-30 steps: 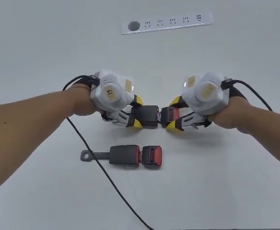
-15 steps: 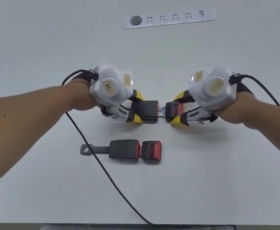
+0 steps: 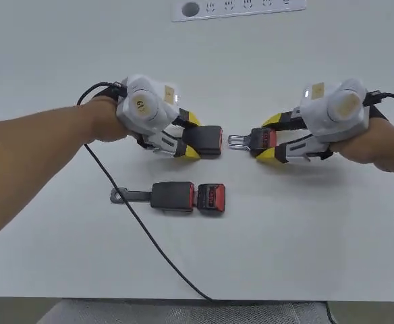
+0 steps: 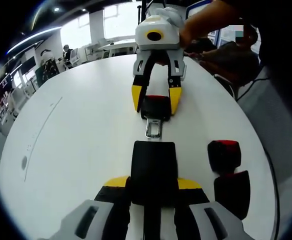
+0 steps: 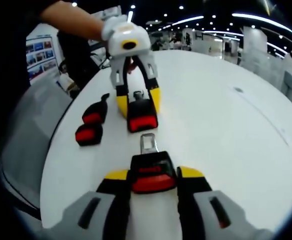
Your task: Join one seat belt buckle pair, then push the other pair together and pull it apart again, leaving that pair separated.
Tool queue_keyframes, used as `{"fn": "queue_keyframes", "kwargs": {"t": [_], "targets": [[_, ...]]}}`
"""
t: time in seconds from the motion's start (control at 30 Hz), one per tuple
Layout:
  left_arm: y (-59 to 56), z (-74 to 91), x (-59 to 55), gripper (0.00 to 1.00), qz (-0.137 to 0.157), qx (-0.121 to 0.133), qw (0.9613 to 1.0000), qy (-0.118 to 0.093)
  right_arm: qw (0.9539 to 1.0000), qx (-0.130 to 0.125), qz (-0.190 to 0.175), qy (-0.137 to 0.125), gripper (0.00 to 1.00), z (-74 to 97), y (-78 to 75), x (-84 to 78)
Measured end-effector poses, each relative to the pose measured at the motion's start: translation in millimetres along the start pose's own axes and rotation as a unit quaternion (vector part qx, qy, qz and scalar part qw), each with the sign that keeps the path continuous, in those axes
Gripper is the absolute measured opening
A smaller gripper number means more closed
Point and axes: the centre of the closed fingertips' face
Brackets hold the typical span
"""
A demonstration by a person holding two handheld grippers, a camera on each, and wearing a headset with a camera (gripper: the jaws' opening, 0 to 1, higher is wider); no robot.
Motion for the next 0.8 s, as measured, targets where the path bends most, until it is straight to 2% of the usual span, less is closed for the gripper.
{"fn": "queue_keyframes", "kwargs": {"t": [0.8], "targets": [[-0.5,0.8,1.2,0.35,0.020,-0.001,0.9998,-0.009,0.9997,-0.016,0.007,0.017,0.37,45.0,-3.2,-41.0]]}}
Point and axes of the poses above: the centre of the closed fingertips' face, and the gripper's own axes: z roughly backward along the fingers, y roughly to its left, x roughly out of its top, and after that the axes turned 1 degree about x, right-handed
